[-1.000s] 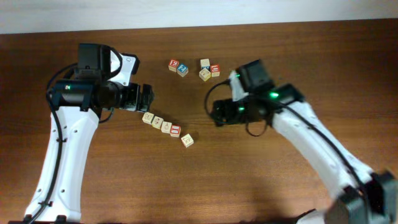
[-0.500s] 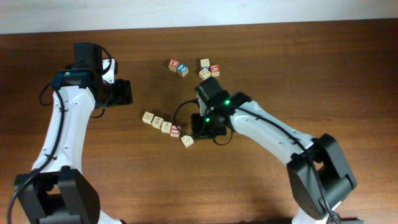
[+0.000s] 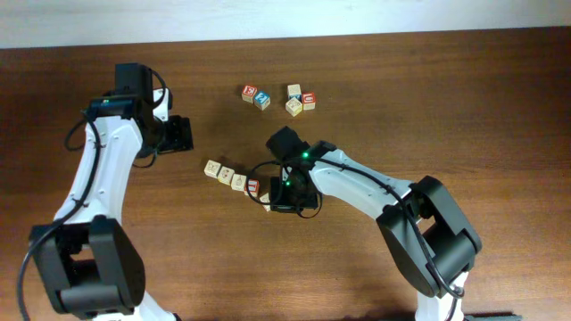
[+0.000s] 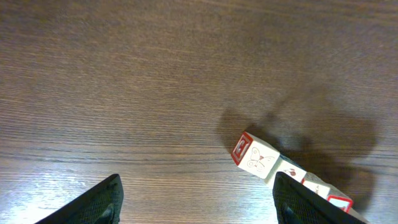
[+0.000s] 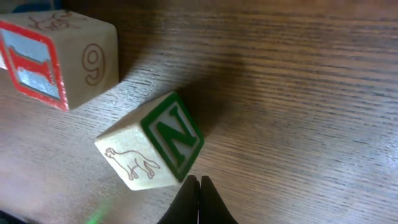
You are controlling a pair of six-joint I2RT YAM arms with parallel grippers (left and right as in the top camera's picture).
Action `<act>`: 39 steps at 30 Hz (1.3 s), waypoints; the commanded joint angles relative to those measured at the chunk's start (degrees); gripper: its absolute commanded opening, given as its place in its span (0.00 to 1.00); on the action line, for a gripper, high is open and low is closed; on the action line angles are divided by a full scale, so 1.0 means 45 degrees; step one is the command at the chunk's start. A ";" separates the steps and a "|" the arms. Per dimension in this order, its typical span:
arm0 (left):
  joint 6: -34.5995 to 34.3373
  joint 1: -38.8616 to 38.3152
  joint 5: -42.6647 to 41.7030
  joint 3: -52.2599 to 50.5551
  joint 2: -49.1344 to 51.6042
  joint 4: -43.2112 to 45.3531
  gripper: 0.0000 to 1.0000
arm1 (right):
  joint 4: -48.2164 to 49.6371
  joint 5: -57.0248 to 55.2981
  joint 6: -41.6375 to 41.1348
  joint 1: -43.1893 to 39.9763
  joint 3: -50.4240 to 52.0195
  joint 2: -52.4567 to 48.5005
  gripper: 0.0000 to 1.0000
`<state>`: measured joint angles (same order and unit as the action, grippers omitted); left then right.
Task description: Rotate 5 blocks
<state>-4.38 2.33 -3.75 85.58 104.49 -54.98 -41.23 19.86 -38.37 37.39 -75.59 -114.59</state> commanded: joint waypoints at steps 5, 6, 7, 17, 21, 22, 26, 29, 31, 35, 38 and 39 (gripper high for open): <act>-0.0175 0.0015 -0.0117 -0.0107 0.0185 0.0015 0.76 | 0.1195 0.0102 -0.0355 0.0107 -0.0063 -0.0248 0.04; -0.0175 0.0019 -0.0117 -0.0107 0.0185 0.0010 0.76 | 0.1311 0.0097 -0.0355 0.0107 -0.0063 -0.0267 0.04; -0.0175 0.0015 -0.0117 -0.0107 0.0185 0.0010 0.76 | 0.1428 0.0078 -0.0355 0.0107 -0.0063 -0.0267 0.04; -0.0175 0.0015 -0.0117 -0.0107 0.0185 -0.0034 0.76 | 0.1880 -0.0267 0.0005 -0.0160 -0.0272 -0.0194 0.04; -0.0175 0.0015 -0.0112 -0.0107 0.0185 -0.0029 0.76 | 0.0223 -0.0185 0.1010 0.0015 -0.1409 0.0291 0.04; -0.0175 0.0015 -0.0112 -0.0107 0.0185 -0.0024 0.76 | -0.0015 -0.0170 0.1001 0.0131 -0.1549 0.0301 0.04; -0.0175 0.0019 -0.0117 -0.0107 0.0185 0.0015 0.80 | -0.0272 -0.0316 0.0442 0.1054 -0.1511 0.0039 0.04; -0.0175 0.0019 -0.0117 -0.0107 0.0185 0.0010 0.81 | -0.0272 -0.0340 0.0316 0.1443 -0.1511 -0.0330 0.04; -0.0175 0.0019 -0.0117 -0.0107 0.0185 0.0015 0.82 | -0.0165 -0.0335 0.0316 0.1438 -0.1511 -0.0515 0.04; -0.0175 0.0019 -0.0117 -0.0107 0.0185 0.0015 0.82 | 0.0160 -0.0486 0.0321 0.1428 -0.1511 -0.0826 0.04; -0.0175 0.0019 -0.0117 -0.0107 0.0185 0.0010 0.82 | 0.0374 -0.0918 0.0321 0.1418 -0.1511 -0.0860 0.04; -0.0175 0.0019 -0.0117 -0.0107 0.0185 0.0010 0.82 | 0.0466 -0.1069 0.0325 0.1413 -0.1511 -0.0860 0.04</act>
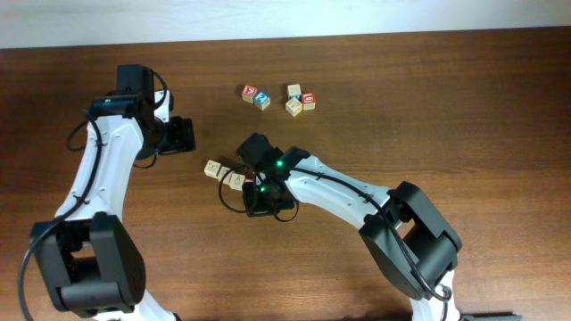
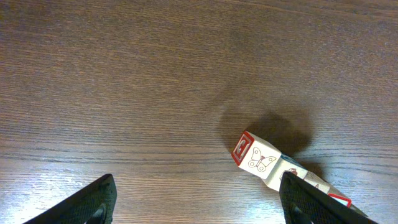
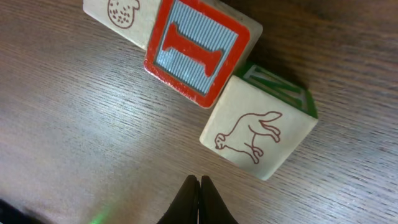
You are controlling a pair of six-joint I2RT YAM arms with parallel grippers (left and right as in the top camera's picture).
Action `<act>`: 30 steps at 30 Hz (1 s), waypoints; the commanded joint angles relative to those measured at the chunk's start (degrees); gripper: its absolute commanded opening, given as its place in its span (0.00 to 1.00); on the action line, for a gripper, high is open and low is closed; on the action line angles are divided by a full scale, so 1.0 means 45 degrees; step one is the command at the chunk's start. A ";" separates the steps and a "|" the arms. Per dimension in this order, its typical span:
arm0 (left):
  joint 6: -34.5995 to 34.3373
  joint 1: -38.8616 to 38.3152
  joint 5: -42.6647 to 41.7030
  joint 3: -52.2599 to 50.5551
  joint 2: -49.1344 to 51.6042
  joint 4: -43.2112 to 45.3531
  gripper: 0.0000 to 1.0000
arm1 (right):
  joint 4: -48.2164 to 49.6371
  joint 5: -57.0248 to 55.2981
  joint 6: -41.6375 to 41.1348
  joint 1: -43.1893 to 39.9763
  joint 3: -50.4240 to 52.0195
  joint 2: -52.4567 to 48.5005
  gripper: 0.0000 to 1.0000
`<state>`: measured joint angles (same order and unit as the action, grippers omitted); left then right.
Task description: Rotate 5 blocks
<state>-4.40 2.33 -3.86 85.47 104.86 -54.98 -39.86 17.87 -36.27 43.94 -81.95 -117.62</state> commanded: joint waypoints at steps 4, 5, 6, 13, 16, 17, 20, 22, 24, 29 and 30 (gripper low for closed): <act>-0.0170 0.0019 -0.0092 -0.0083 0.0102 0.0010 0.82 | 0.0272 -0.1141 -0.0141 -0.0044 -0.0097 -0.0185 0.04; -0.0170 0.0019 -0.0092 -0.0083 0.0102 0.0010 0.82 | 0.0350 -0.1263 -0.0141 -0.0053 -0.0097 -0.0185 0.04; -0.0170 0.0019 -0.0092 -0.0083 0.0102 0.0005 0.82 | 0.0398 -0.1389 -0.0141 -0.0053 -0.0097 -0.0185 0.04; -0.0170 0.0019 -0.0092 -0.0083 0.0102 0.0005 0.82 | 0.0743 -0.1797 0.0010 -0.0117 -0.0097 -0.0185 0.04; -0.0170 0.0019 -0.0092 -0.0083 0.0102 0.0005 0.82 | 0.0821 -0.1797 0.0204 -0.0112 -0.0097 -0.0185 0.04; -0.0170 0.0019 -0.0092 -0.0083 0.0102 0.0005 0.82 | 0.0840 -0.1802 0.0282 -0.0117 -0.0097 -0.0185 0.04; -0.0170 0.0019 -0.0092 -0.0083 0.0102 -0.0015 0.82 | 0.1141 -0.1802 0.0695 -0.0117 -0.0097 -0.0185 0.04; -0.0170 0.0019 -0.0092 -0.0083 0.0102 -0.0024 0.82 | 0.1205 -0.1792 0.0777 -0.0117 -0.0102 -0.0185 0.04; -0.0170 0.0019 -0.0092 -0.0083 0.0102 -0.0034 0.82 | 0.1195 -0.1768 0.0782 -0.0117 -0.0136 -0.0160 0.04; 0.0364 0.0019 -0.0087 -0.0083 0.0257 0.0005 0.66 | 0.0291 -0.1549 0.1103 -0.0554 -0.0627 0.1030 0.04; 0.0500 0.0019 -0.0097 -0.0083 0.0432 0.0034 0.63 | -0.0112 -0.1549 0.1044 -0.0797 -0.0627 0.1326 0.04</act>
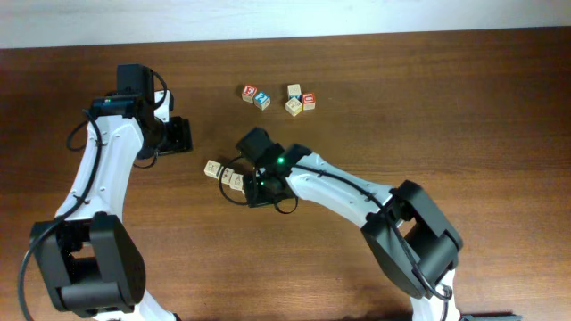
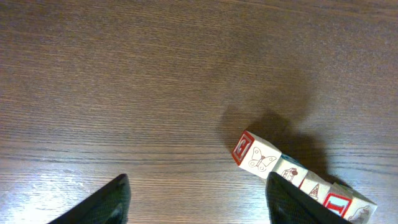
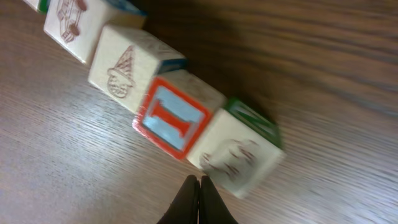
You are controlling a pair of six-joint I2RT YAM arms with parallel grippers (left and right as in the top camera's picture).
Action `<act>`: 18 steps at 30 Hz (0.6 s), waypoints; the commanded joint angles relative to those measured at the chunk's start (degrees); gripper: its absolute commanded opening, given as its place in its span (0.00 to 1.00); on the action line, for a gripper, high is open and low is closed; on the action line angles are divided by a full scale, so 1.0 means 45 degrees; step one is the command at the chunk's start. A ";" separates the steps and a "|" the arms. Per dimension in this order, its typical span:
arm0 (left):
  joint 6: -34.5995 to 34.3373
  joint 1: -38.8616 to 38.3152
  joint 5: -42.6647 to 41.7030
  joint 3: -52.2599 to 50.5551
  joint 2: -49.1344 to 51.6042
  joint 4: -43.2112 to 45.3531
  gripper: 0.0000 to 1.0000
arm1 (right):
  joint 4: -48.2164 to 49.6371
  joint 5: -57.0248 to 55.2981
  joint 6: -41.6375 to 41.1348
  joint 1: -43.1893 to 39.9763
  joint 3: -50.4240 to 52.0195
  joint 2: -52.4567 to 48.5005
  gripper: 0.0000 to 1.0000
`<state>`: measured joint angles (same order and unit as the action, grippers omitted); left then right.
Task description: Rotate 5 blocks
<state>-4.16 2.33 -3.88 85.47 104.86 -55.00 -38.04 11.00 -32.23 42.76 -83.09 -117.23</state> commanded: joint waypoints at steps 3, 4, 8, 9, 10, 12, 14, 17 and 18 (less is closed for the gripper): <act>0.1331 0.0019 -0.0510 -0.0083 0.1209 0.0170 0.52 | -0.1452 0.0534 -0.0374 -0.1326 -0.0335 0.1375 0.04; 0.1656 0.0019 -0.0748 -0.0083 0.1506 0.0253 0.47 | -0.1472 0.0850 -0.0379 -0.1520 -0.0214 0.1321 0.04; 0.2307 0.0015 -0.0991 -0.0083 0.2565 0.0772 0.31 | -0.1311 0.1015 -0.0879 -0.1758 0.0379 0.1059 0.04; 0.2511 0.0019 -0.1127 -0.0083 0.2710 0.0865 0.29 | -0.1175 0.1137 -0.0903 -0.1758 0.0559 0.0991 0.04; 0.2832 0.0019 -0.1341 -0.0083 0.2832 0.0947 0.24 | -0.1054 0.1180 -0.0957 -0.1758 0.0792 0.0889 0.04; 0.2987 0.0015 -0.1336 -0.0083 0.2890 0.1049 0.21 | -0.1020 0.1180 -0.0952 -0.1758 0.0869 0.0787 0.04; 0.3240 0.0015 -0.1336 -0.0083 0.2890 0.1239 0.16 | -0.0947 0.1171 -0.0952 -0.1758 0.0923 0.0733 0.04; 0.3716 -0.0019 -0.1758 -0.0083 0.2963 0.1549 0.12 | -0.0928 0.1117 -0.0942 -0.1758 0.0928 0.0733 0.04; 0.3939 -0.0073 -0.2059 -0.0083 0.3016 0.1564 0.11 | -0.0933 0.1117 -0.0942 -0.1758 0.0933 0.0729 0.04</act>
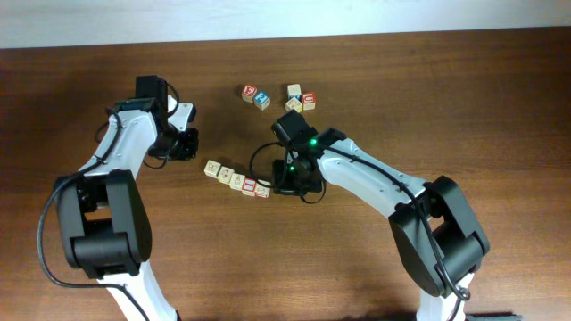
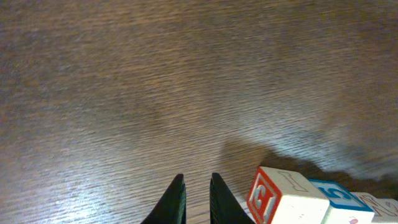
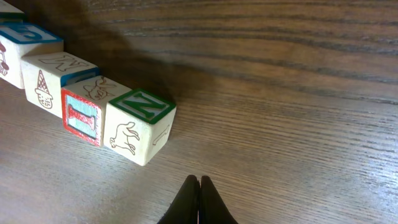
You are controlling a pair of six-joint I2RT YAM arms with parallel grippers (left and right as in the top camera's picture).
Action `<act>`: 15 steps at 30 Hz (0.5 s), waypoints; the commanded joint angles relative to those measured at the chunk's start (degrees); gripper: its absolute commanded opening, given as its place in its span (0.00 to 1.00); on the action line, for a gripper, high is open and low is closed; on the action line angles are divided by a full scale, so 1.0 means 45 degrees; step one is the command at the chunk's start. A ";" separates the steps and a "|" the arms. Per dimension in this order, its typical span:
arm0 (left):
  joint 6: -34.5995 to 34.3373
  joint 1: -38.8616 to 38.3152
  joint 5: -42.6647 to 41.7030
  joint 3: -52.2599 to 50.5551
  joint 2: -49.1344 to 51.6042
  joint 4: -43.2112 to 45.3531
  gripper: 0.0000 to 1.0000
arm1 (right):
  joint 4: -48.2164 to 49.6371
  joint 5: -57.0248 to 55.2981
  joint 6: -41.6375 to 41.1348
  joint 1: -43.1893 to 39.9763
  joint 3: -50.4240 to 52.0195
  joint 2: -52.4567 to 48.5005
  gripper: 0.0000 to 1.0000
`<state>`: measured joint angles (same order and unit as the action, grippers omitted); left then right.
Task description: Rotate 5 blocks
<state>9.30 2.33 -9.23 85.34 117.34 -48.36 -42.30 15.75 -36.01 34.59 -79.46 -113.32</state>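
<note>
Several picture blocks form a slanted row (image 1: 236, 179) on the brown table (image 1: 464, 107). Its right end is the green N block (image 3: 140, 132), touching a red I block (image 3: 81, 118), then a cone block (image 3: 46, 88). My right gripper (image 3: 199, 185) is shut and empty, just right of the N block and apart from it. At the row's left end a red-faced block (image 2: 281, 196) lies right of my left gripper (image 2: 197, 190). That gripper's fingers are closed to a narrow slit with nothing in it.
A loose group of blocks lies at the back: a red one (image 1: 250, 92), a blue one (image 1: 261, 101) and three more around (image 1: 299, 101). Both arms reach in over the table's middle.
My left gripper was wide open farther from the row; now it is nearly closed, low beside the row's left end. The right gripper has moved from over the row to right of the N block.
First the N block sat askew, apart from the I block, with my shut right gripper beside it. Then the N block touched the I block. Then the row stood in line. Now the right gripper is off its right end and the left has closed.
</note>
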 commanded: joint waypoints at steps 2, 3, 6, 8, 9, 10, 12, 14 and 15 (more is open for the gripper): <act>0.1010 -0.0248 -0.0903 -0.0053 0.0398 0.0083 0.10 | 0.0015 0.0068 -0.0107 0.0058 0.0151 -0.0141 0.04; 0.1005 -0.0325 -0.0903 -0.0053 0.0500 0.0078 0.09 | 0.0019 0.0068 -0.0107 0.0058 0.0180 -0.0141 0.04; 0.1001 -0.0549 -0.0903 -0.0053 0.0913 0.0000 0.06 | 0.0015 0.0073 -0.0112 0.0058 0.0325 -0.0141 0.04; 0.0996 -0.0656 -0.0908 -0.0053 0.1035 -0.0097 0.05 | 0.0019 0.0073 -0.0112 0.0053 0.0398 -0.0141 0.04; 0.0937 -0.0690 -0.0908 -0.0053 0.1035 -0.0112 0.04 | 0.0015 0.0073 -0.0112 0.0053 0.0398 -0.0141 0.04; 0.0884 -0.0729 -0.0937 -0.0053 0.1030 -0.0170 0.04 | 0.0015 0.0078 -0.0117 0.0053 0.0398 -0.0141 0.04; 0.0860 -0.0782 -0.1132 -0.0053 0.1030 -0.0515 0.04 | -0.0039 0.0073 -0.0214 0.0053 0.0398 -0.0141 0.04; 0.0850 -0.0879 -0.1263 -0.0053 0.1030 -0.1005 0.04 | -0.0083 0.0078 -0.0355 0.0058 0.0398 -0.0141 0.04; 0.0850 -0.0942 -0.1321 -0.0053 0.1030 -0.1243 0.04 | -0.0078 0.0078 -0.0355 0.0058 0.0398 -0.0141 0.04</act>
<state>12.64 -1.13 -13.19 85.32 121.56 -51.94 -42.46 15.81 -36.42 34.59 -77.97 -113.43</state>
